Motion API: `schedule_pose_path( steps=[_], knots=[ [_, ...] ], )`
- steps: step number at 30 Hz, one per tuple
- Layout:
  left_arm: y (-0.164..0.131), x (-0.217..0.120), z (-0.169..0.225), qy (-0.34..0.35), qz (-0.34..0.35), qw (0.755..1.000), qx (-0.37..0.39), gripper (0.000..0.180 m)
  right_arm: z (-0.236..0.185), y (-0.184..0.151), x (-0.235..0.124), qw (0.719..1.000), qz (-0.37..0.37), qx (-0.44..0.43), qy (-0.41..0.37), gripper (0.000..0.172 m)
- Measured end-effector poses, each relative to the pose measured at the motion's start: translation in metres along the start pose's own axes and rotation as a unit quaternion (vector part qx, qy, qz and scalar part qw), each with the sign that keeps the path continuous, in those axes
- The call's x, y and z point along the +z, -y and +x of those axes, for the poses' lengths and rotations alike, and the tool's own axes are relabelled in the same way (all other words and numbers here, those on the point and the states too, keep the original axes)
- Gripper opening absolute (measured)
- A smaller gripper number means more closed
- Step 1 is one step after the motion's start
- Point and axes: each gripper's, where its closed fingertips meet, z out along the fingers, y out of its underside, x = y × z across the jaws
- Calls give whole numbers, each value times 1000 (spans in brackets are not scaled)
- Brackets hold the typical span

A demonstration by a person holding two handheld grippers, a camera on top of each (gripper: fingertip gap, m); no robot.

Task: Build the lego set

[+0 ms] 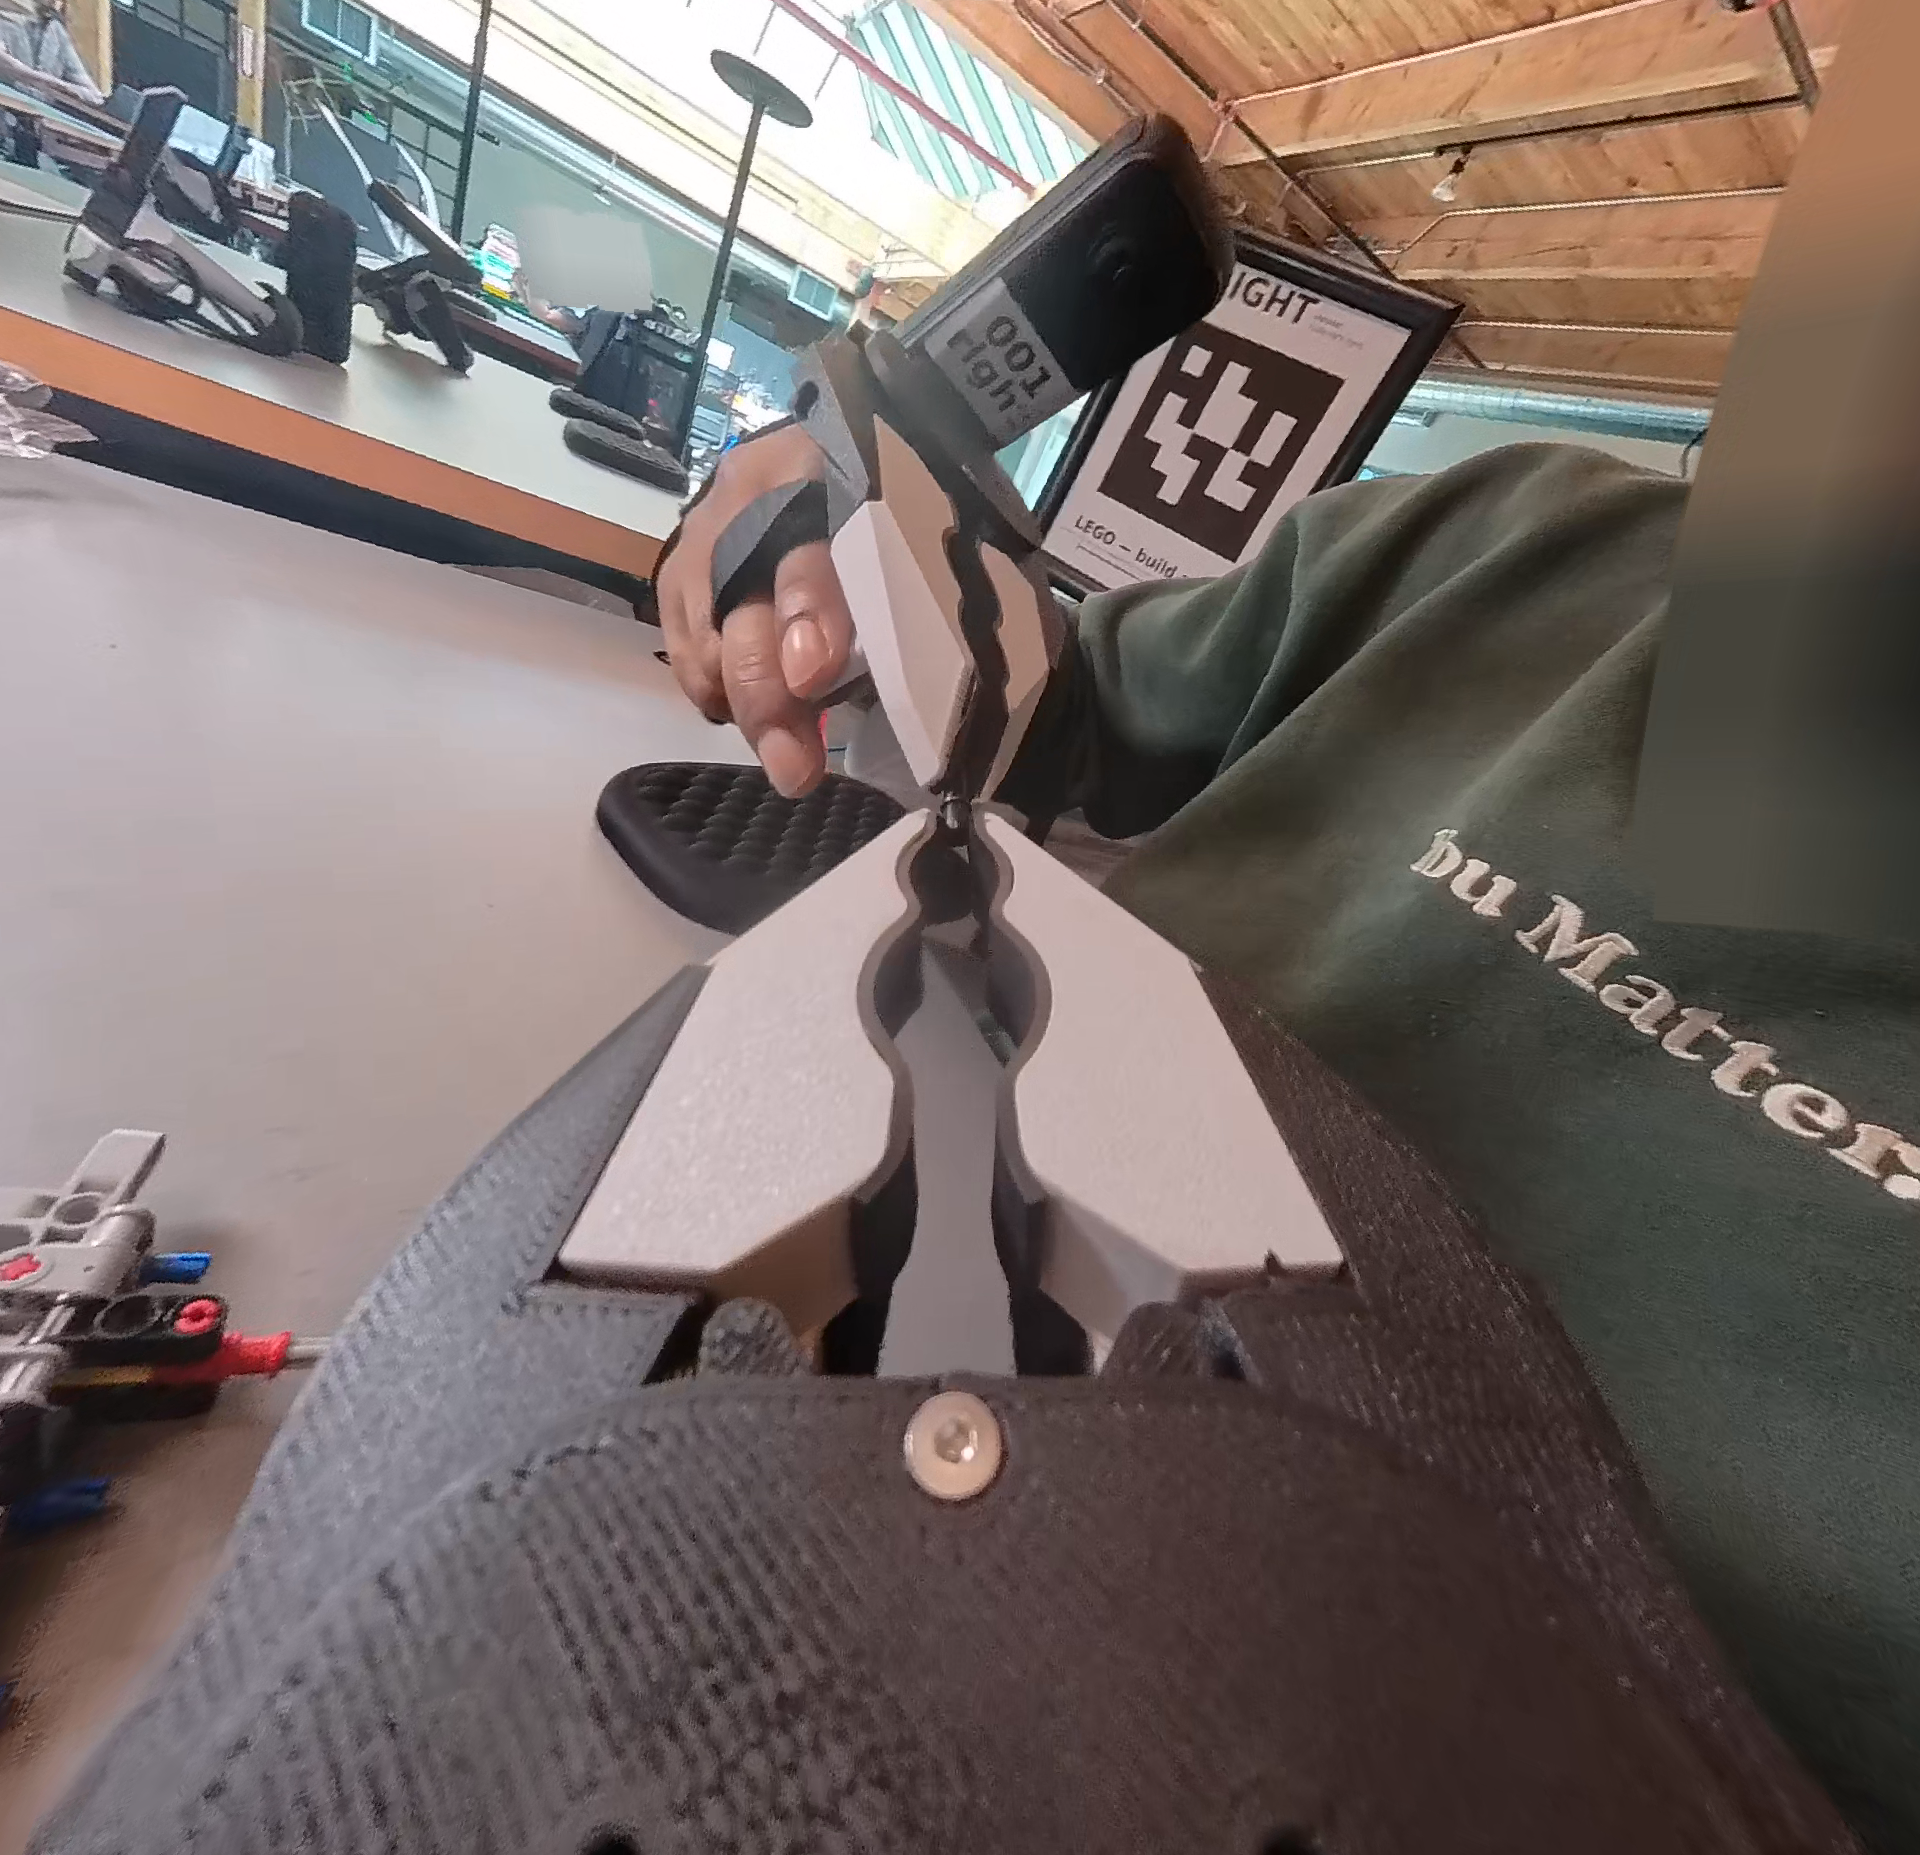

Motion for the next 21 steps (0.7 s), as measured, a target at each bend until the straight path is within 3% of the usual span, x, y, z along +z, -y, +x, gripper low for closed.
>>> schedule_pose_path(
  steps=[3, 6, 8, 12, 21],
  knots=[
    [-12, -6, -25, 89, -59, 994, 40, 14, 6, -20, -2, 997, -68, 20, 15, 3],
    [-49, -25, -63, 211, -204, 949, 118, 18, 10, -64, -3, 980, -193, 27, 45, 2],
    [-69, -30, -76, 248, -262, 922, 140, 18, 8, -90, 0, 962, -262, 25, 70, 2],
    [-91, -25, -86, 259, -312, 904, 133, 19, 6, -116, 13, 939, -327, 19, 110, 2],
    [-97, -21, -93, 258, -337, 896, 128, 6, 2, -122, 24, 916, -366, 5, 164, 1]
  ],
)
